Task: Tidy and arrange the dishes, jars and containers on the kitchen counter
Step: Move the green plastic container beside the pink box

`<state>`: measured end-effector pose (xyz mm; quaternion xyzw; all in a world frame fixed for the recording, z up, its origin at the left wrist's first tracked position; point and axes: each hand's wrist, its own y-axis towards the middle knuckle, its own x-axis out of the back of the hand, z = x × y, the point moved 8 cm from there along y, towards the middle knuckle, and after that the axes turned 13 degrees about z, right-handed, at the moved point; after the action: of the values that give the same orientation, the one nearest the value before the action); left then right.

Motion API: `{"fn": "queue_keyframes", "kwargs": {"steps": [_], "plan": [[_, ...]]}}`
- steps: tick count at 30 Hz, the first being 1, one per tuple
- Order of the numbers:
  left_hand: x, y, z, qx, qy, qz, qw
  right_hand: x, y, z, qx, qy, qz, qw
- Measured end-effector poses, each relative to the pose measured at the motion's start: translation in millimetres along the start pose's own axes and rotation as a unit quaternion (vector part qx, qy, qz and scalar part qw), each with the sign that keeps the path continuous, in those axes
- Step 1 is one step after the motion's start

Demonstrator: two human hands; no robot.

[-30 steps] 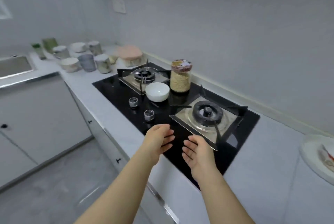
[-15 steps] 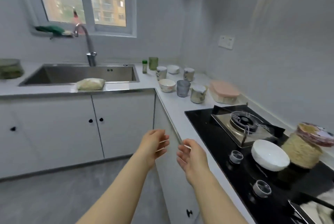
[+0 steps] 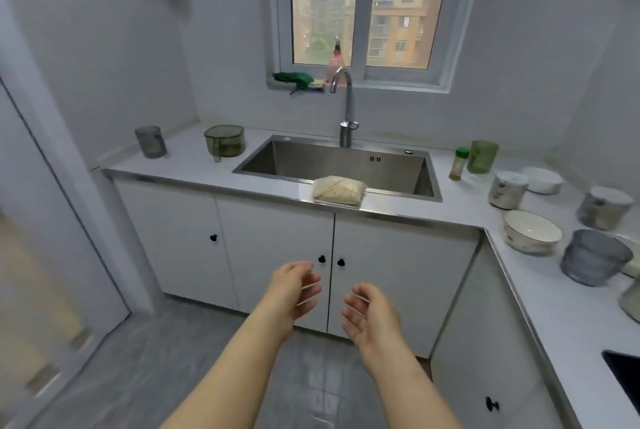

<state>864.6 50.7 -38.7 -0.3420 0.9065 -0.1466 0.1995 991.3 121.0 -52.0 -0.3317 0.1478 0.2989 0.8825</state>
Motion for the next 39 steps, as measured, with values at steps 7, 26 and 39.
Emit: {"fn": "queue_keyframes", "kwargs": {"steps": [7, 26, 39], "plan": [[21, 84, -45, 0.003, -0.034, -0.055, 0.998, -43, 102, 46, -0.029, -0.058, 0.045, 0.997], [153, 271, -188, -0.012, -0.007, -0.094, 0.995, -230, 321, 74, -0.042, -0.089, 0.082, 0.992], [311, 364, -261, 0.011, -0.036, -0.144, 0.989, -382, 438, 37, -0.087, -0.098, 0.092, 0.987]]}}
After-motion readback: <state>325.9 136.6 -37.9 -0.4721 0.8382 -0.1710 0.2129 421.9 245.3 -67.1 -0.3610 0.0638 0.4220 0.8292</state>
